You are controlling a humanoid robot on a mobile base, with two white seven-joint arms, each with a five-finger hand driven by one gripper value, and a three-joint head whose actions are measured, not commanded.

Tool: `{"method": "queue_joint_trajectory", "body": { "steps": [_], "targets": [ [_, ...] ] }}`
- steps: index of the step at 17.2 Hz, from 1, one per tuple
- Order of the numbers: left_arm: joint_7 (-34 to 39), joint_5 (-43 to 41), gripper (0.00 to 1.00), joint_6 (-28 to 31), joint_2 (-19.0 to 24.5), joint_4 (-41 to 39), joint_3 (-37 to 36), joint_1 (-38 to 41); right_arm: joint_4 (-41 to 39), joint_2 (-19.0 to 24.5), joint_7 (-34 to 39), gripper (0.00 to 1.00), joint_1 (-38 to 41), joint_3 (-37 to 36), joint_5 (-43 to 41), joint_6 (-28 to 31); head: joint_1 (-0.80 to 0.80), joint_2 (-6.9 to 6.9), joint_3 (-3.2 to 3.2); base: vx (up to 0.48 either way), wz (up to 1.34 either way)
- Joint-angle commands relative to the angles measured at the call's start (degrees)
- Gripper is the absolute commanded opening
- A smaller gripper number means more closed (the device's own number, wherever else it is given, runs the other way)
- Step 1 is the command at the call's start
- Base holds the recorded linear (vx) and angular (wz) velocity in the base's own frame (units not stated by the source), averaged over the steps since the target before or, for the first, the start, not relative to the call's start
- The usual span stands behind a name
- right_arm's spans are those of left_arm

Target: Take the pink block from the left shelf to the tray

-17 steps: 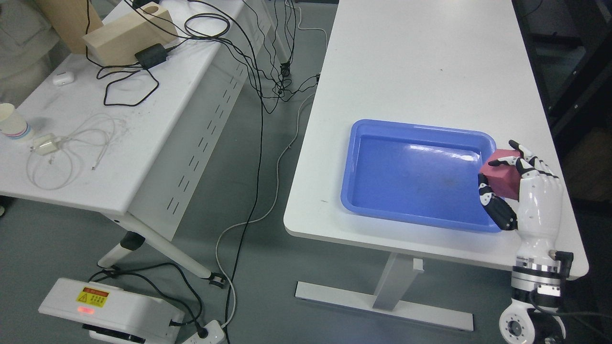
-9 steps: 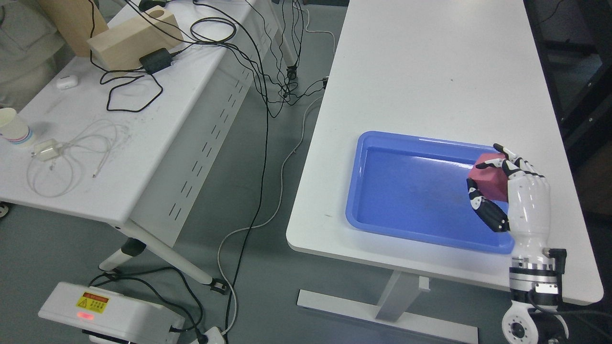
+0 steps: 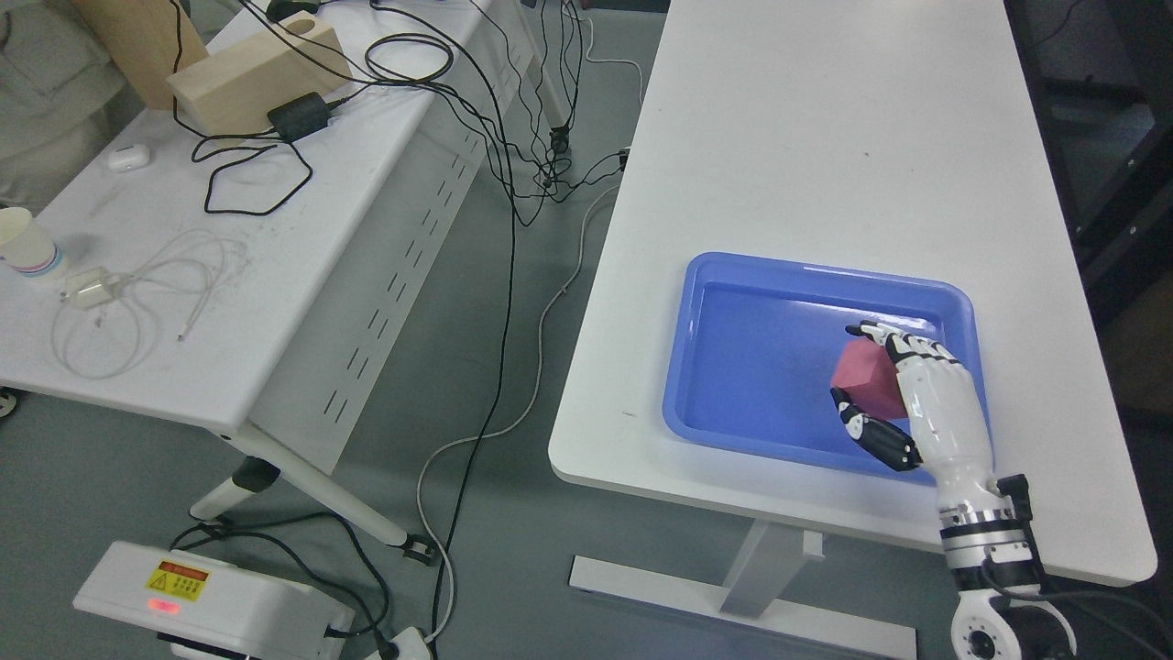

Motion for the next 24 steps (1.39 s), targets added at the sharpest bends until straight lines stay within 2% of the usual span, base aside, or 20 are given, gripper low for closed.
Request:
{"method": "queue_joint_trajectory", "body": {
  "steps": [1, 2, 4, 8, 10, 11, 24],
  "targets": [
    [0.00, -0.09, 1.00, -0.04, 1.00, -1.00, 0.00, -1.32, 0.14, 0.89, 1.64, 0.84, 0.12, 0.87, -6.35, 0.62, 0.00, 0.00, 0.00, 0.000, 0.00],
    [0.00, -0.09, 1.00, -0.04, 1.00, -1.00, 0.00, -1.32, 0.14, 1.16, 1.72, 0.91, 0.03, 0.52, -9.07, 1.06, 0.00, 0.00, 0.00, 0.000, 0.00],
    [0.00, -0.09, 1.00, -0.04, 1.00, -1.00, 0.00, -1.32, 0.23, 1.25, 1.73, 0.98, -0.14, -0.36, -16.36, 1.50, 0.00, 0.00, 0.00, 0.000, 0.00],
    [0.00, -0.09, 1.00, -0.04, 1.00, -1.00, 0.00, -1.32, 0.40, 1.24, 2.51, 0.99, -0.58, -2.64, -26.48, 1.33, 0.00, 0.00, 0.00, 0.000, 0.00],
    [0.00, -0.09, 1.00, -0.04, 1.00, -1.00, 0.00, -1.32, 0.75, 1.51, 5.05, 0.99, -0.76, -4.66, -38.92, 1.67, 0.00, 0.00, 0.00, 0.000, 0.00],
    [0.00, -0.09, 1.00, -0.04, 1.00, -1.00, 0.00, -1.41, 1.02, 1.51, 6.11, 1.00, -0.67, -5.37, -41.59, 2.29, 0.00, 0.00, 0.00, 0.000, 0.00],
    [0.00, -0.09, 1.00, -0.04, 1.00, -1.00, 0.00, -1.32, 1.28, 2.91, 7.61, 1.00, -0.14, -5.90, -42.76, 3.35, 0.00, 0.00, 0.00, -0.029, -0.01]
  ]
}}
